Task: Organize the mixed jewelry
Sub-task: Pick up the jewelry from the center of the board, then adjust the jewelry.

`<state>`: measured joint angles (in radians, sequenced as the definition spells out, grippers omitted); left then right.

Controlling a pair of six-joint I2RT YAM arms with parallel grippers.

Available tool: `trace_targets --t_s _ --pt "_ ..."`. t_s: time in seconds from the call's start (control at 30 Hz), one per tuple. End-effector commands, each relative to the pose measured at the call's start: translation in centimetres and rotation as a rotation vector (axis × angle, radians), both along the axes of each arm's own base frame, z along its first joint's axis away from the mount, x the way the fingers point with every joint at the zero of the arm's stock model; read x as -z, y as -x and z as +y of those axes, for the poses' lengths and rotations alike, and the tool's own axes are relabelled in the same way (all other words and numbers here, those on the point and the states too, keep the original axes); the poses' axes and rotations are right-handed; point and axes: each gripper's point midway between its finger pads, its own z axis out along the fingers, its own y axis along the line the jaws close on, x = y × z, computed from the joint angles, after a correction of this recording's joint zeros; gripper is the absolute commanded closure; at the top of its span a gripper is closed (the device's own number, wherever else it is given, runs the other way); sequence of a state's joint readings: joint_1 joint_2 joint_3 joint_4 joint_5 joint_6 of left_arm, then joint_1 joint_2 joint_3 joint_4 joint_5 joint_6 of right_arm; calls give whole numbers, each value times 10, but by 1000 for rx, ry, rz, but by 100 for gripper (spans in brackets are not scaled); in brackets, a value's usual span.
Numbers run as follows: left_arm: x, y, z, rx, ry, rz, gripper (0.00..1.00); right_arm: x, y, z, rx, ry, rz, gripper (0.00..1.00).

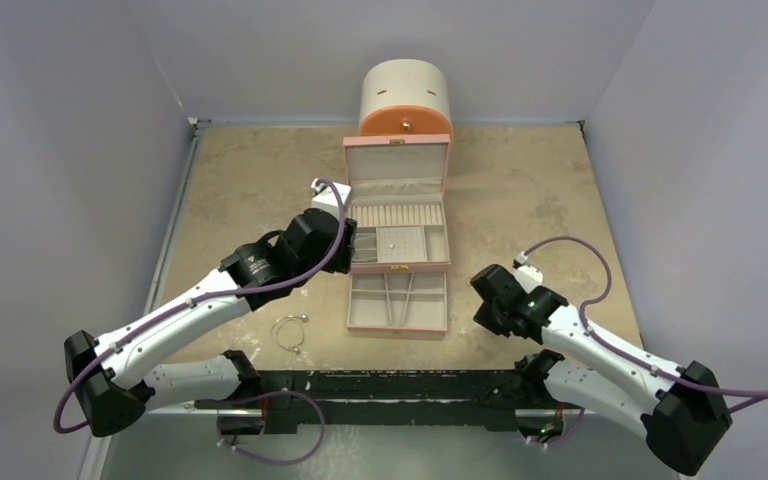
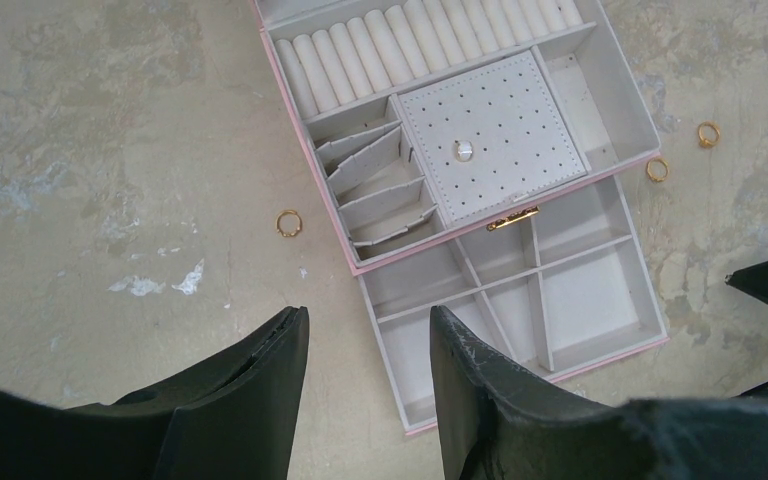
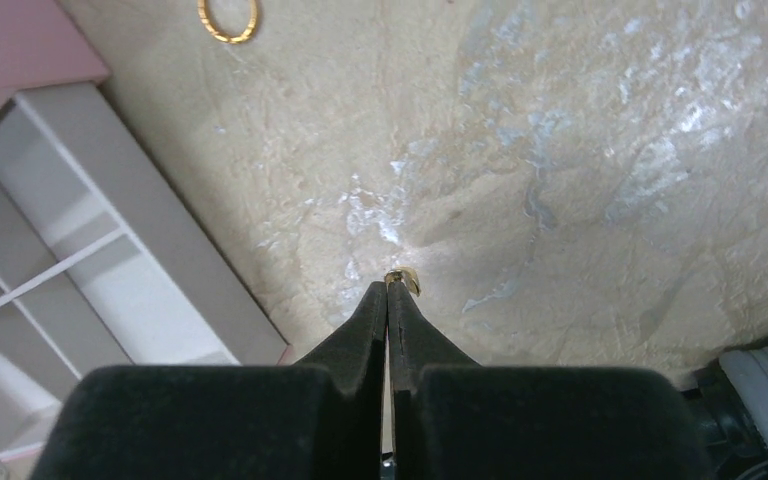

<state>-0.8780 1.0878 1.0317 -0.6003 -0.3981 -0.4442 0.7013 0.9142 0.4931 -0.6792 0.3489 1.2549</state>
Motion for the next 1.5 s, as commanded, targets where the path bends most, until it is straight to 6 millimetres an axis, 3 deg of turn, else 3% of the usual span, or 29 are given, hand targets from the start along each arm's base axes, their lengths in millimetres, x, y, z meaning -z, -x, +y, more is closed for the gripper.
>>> trace_targets --t_s 0.0,0.13,0.4,0.57,0.77,1.0,1.2,1.33,1.47 --pt "-11 -4 2 -18 29 -43 53 -25 -20 14 -132 -13 -113 100" --pt "-12 -3 1 -18 39 -43 53 -50 -33 39 -323 -68 -211 100" --pt "-17 -1 -5 -20 100 -32 53 -120 -46 98 -748 -197 -475 100" --pt "-19 4 -15 -26 208 -6 51 -154 -44 123 -947 -245 -616 100" --pt "-16 10 -37 30 350 49 43 -188 -30 152 -1182 -332 -756 100" --pt "-18 4 -54 108 568 164 43 -210 -7 170 -1395 -401 -930 100" --pt "-28 19 -76 203 746 250 43 -232 10 173 -1524 -383 -1124 100" --pt "-45 31 -92 271 920 317 43 -239 21 173 -1649 -314 -1273 100" --pt "-63 43 -94 315 1018 343 43 -245 30 173 -1728 -275 -1376 100"
